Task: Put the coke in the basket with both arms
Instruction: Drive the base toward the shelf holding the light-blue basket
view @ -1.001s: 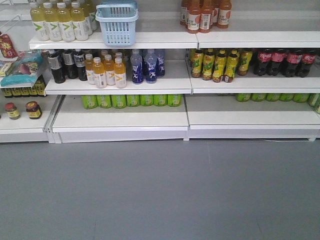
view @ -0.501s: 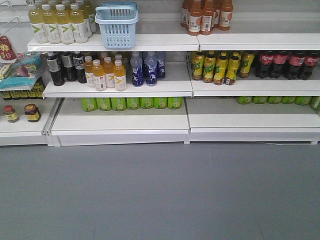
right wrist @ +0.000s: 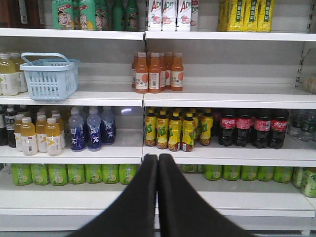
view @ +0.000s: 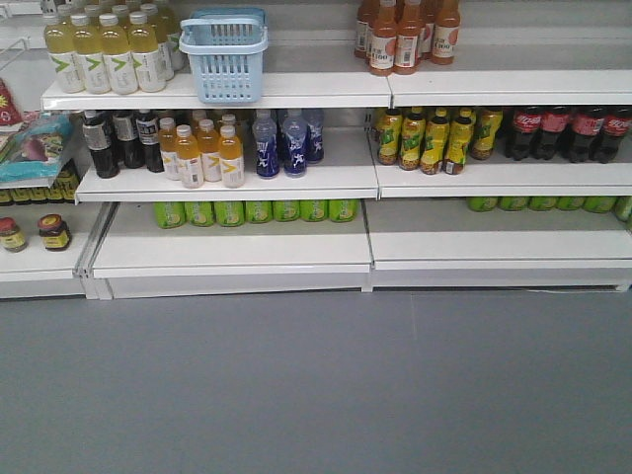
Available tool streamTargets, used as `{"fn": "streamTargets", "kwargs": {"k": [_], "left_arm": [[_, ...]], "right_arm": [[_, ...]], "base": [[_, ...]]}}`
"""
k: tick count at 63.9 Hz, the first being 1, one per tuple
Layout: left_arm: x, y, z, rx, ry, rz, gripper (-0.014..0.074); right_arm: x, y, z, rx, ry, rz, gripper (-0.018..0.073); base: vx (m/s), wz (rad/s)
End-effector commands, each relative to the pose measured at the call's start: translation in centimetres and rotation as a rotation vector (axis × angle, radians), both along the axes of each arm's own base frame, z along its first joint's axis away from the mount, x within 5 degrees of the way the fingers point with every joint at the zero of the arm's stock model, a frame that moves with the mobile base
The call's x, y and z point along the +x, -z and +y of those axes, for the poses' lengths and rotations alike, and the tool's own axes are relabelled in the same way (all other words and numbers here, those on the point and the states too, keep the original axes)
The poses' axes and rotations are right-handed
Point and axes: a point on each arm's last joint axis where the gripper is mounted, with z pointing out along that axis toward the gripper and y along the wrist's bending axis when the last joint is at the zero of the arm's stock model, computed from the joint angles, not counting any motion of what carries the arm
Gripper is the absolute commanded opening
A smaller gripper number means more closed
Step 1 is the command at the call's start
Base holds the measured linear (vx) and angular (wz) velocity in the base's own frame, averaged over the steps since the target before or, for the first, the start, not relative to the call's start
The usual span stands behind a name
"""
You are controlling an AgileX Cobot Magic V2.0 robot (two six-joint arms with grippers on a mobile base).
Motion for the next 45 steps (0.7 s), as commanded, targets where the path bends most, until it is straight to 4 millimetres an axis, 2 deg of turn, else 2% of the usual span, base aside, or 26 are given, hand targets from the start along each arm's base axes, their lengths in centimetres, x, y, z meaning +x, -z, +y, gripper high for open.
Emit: {"fn": "streamTargets", "kwargs": {"k": [1,45], "left_arm": [[-0.33,-1.71,0.05,-0.017,-0.005,-0.119,-0.0006],[-0.33,-1.71,0.05,-0.017,-0.005,-0.119,-0.0006]], "right_arm": [[0.04,-0.39,0.06,-0.01,-0.006,-0.063,-0.001],[0.04,-0.39,0.06,-0.01,-0.006,-0.063,-0.001]], "base": [[0.05,-0.12],[0.07,-0.06]]}}
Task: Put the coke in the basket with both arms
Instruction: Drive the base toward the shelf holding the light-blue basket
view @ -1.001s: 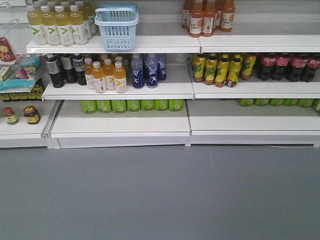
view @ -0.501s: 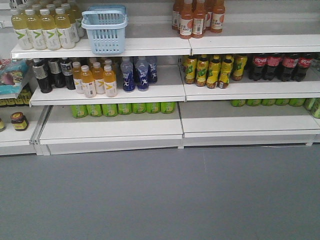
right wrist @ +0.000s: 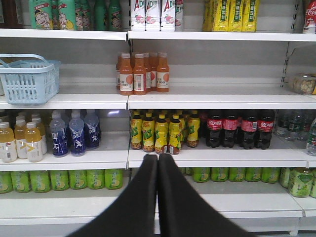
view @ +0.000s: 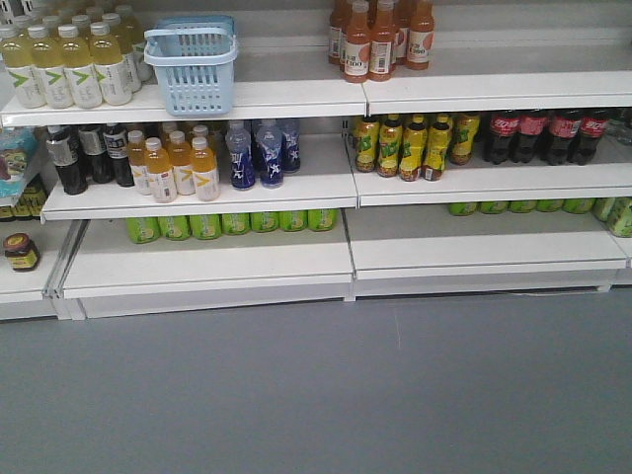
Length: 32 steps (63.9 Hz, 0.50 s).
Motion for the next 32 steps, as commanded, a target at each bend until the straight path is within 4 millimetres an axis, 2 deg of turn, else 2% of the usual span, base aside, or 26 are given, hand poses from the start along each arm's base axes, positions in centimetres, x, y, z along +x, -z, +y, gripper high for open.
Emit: {"fn": "streamTargets", "kwargs": {"k": [1,32], "left_arm": [[-0.33,-1.72,0.05,-0.017,-0.005,-0.12,-0.0006],[-0.33,-1.72,0.05,-0.017,-0.005,-0.12,-0.0006]], "right_arm": [[0.04,-0.39,0.06,-0.01,-0.006,-0.063,-0.001],[0.04,-0.39,0.06,-0.01,-0.006,-0.063,-0.001]], "base": [[0.08,-0.06],[0.1,-0.02]]}}
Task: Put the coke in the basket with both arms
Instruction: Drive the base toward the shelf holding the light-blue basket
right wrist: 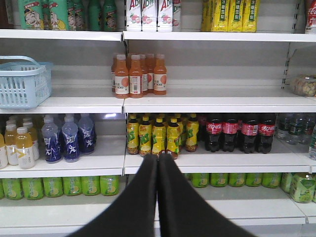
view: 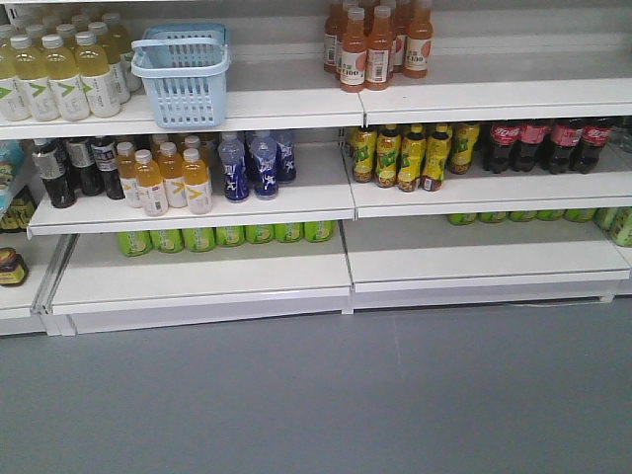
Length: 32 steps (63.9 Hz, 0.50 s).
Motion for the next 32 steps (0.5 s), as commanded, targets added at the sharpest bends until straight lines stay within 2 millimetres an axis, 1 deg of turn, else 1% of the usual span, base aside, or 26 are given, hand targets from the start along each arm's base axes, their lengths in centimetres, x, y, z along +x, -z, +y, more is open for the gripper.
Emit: {"fn": "streamTargets", "kwargs": {"k": [1,32], "left_arm": [[-0.33,-1.72,0.05,-0.016,-0.005,-0.12,-0.0006],[-0.33,-1.72,0.05,-0.016,-0.005,-0.12,-0.0006]], "right_arm": [[0.04,-0.39,0.06,-0.01,-0.006,-0.063,-0.001],[0.04,-0.39,0.06,-0.01,-0.006,-0.063,-0.001]], "base": [[0.12,-0.02],[0.11,-0.01]]}}
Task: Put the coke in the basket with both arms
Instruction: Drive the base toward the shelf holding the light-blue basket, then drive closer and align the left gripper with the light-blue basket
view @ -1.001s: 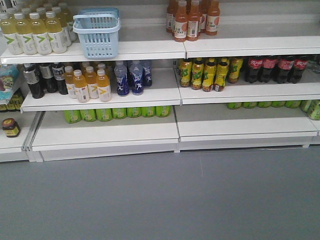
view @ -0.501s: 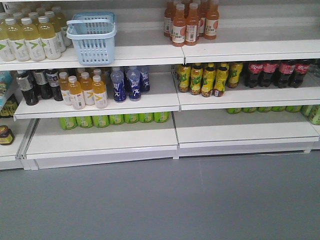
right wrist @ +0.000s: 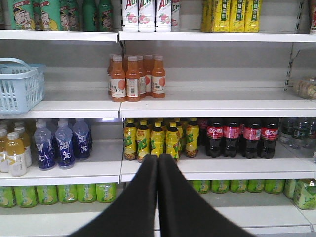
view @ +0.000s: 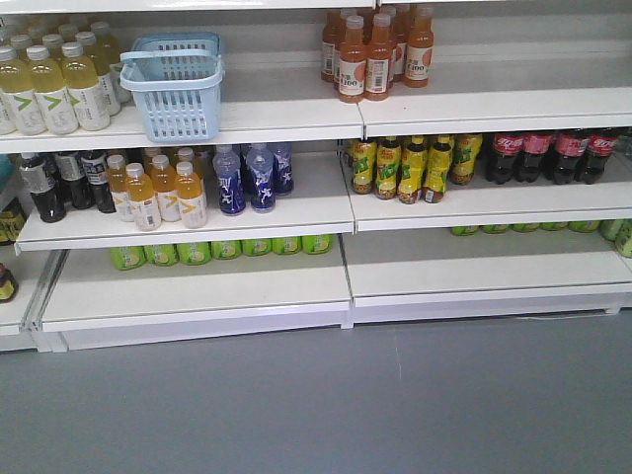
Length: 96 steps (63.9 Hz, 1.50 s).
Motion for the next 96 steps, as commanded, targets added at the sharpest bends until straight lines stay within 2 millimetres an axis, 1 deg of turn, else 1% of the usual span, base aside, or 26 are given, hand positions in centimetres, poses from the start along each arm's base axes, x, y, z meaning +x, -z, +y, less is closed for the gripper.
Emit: {"fn": "streamTargets", "kwargs": {"k": [1,56,96], "left_arm": [[-0.33,-1.72,0.05,-0.016,-0.005,-0.12,-0.0006],[-0.33,-1.72,0.05,-0.016,-0.005,-0.12,-0.0006],[-0.33,-1.72,0.05,-0.016,-0.005,-0.12,-0.0006]], "right_arm": [[0.04,-0.39,0.06,-0.01,-0.006,-0.063,-0.001],[0.04,-0.39,0.06,-0.01,-0.006,-0.063,-0.001],[0.04,-0.39,0.06,-0.01,-0.006,-0.063,-0.001]], "base": [[0.09,0.02],[0.1,0.07],[0.1,-0.02]]}}
